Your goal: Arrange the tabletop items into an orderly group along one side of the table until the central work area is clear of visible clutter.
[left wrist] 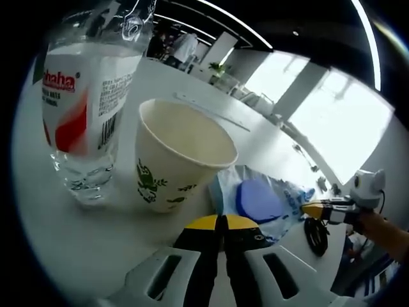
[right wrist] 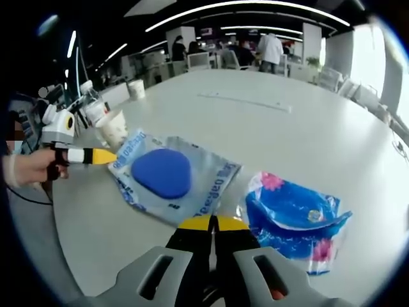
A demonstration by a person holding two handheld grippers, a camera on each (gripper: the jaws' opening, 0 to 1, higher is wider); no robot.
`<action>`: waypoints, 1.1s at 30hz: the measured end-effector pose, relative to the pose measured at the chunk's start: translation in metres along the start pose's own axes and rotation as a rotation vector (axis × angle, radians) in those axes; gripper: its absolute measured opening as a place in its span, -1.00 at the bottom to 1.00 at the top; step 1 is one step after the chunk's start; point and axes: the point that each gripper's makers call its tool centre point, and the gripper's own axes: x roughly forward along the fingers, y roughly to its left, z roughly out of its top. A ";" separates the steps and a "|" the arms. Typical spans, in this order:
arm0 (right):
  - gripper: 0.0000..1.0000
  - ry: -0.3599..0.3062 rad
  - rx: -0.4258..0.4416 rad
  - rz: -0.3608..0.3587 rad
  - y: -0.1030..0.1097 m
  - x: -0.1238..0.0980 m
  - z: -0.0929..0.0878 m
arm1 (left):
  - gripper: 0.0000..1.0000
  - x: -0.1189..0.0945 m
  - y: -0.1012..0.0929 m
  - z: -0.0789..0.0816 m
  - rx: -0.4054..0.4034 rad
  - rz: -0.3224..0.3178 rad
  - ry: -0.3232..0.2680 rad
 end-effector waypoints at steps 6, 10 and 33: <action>-1.00 -0.001 -0.010 -0.004 -0.001 0.000 0.000 | -1.00 0.000 0.000 0.001 -0.001 -0.003 -0.003; -1.00 -0.006 -0.015 -0.006 -0.002 0.000 0.002 | -1.00 -0.001 0.000 0.002 0.007 -0.003 -0.011; -0.83 -0.067 -0.036 0.018 0.007 -0.015 0.015 | -0.82 -0.018 -0.015 0.002 0.143 -0.067 -0.025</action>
